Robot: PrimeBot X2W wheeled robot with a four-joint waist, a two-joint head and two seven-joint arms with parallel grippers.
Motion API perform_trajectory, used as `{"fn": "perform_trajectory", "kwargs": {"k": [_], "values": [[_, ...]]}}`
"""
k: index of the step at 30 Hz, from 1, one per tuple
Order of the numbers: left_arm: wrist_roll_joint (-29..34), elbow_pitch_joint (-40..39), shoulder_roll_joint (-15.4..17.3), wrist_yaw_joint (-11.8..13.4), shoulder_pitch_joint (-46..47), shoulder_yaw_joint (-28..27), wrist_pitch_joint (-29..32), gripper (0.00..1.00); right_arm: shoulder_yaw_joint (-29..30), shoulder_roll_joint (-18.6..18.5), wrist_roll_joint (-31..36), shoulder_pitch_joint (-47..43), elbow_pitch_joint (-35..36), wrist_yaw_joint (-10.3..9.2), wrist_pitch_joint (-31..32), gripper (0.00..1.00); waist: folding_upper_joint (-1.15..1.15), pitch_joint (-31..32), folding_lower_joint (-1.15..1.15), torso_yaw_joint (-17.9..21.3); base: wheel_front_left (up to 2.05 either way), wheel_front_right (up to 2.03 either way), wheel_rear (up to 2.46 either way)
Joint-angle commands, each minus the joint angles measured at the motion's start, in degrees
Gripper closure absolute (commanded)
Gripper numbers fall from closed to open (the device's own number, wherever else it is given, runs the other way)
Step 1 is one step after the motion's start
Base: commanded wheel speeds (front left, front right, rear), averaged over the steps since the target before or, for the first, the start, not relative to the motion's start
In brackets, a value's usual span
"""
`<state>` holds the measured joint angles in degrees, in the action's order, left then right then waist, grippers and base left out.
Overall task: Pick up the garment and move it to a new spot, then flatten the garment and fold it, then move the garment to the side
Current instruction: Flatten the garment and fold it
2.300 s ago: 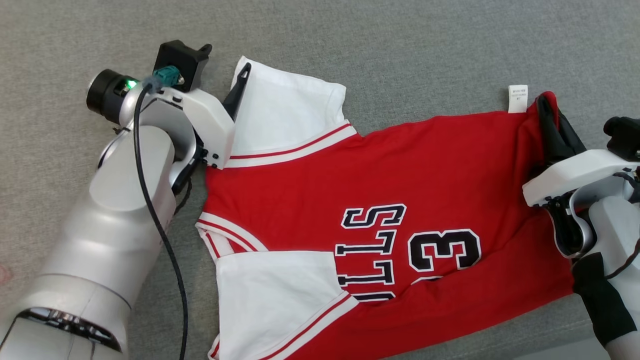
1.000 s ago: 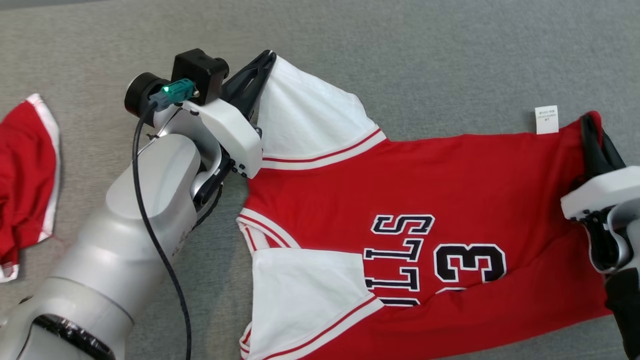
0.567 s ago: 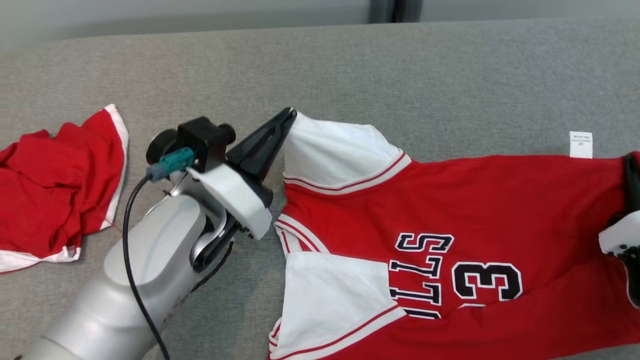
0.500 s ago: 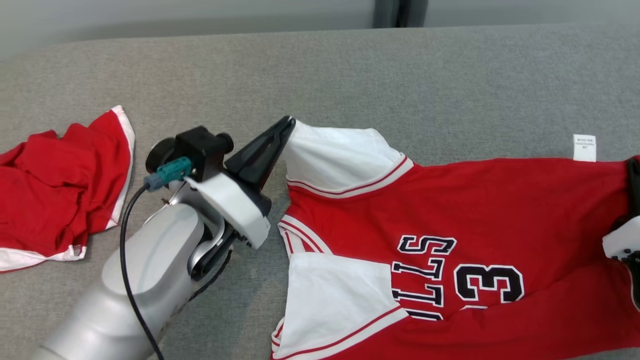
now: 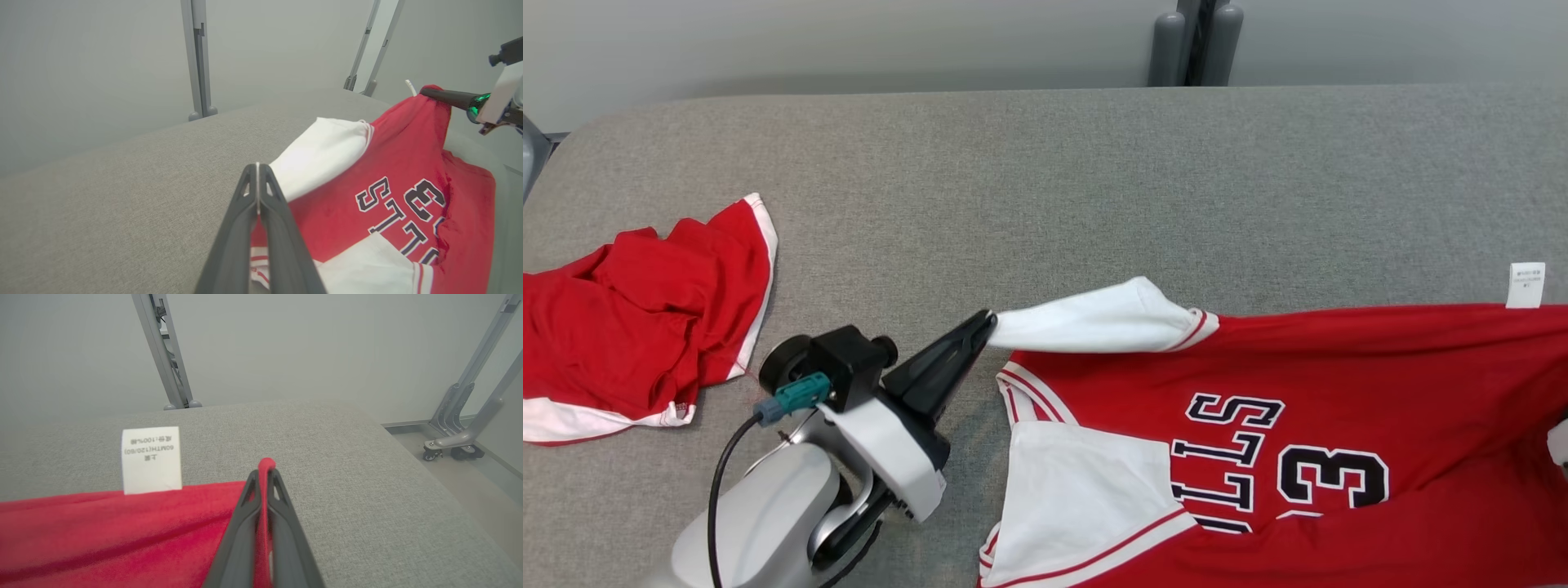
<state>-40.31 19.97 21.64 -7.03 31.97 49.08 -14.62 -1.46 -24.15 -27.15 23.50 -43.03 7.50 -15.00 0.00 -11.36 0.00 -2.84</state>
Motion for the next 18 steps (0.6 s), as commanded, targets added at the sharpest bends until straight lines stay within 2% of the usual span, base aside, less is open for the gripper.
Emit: {"fn": "perform_trajectory", "kwargs": {"k": [1, 13, 18], "values": [[0.5, -1.0, 1.2, 0.0, -1.3, 0.2, 0.3, 1.0, 0.2, -0.9, 0.6, -0.9, -0.2, -0.02, -0.3, 1.0, 0.0, 0.2, 0.0, -0.1, 0.0, 0.0, 0.0], [-0.5, -10.4, 8.0, 0.1, -7.8, 5.0, 6.8, 1.0, -3.6, -3.1, 2.4, -3.2, 2.5, -0.02, -0.3, 1.0, 0.0, 1.1, 0.0, -0.4, 0.0, 0.0, 0.0], [-0.6, -12.9, 10.2, -0.2, -8.9, 7.1, 9.0, 1.0, -7.9, -5.9, 2.4, -5.2, 5.2, -0.02, -0.3, 1.0, 0.0, 1.5, 0.0, -0.6, 0.0, 0.0, 0.0]]}}
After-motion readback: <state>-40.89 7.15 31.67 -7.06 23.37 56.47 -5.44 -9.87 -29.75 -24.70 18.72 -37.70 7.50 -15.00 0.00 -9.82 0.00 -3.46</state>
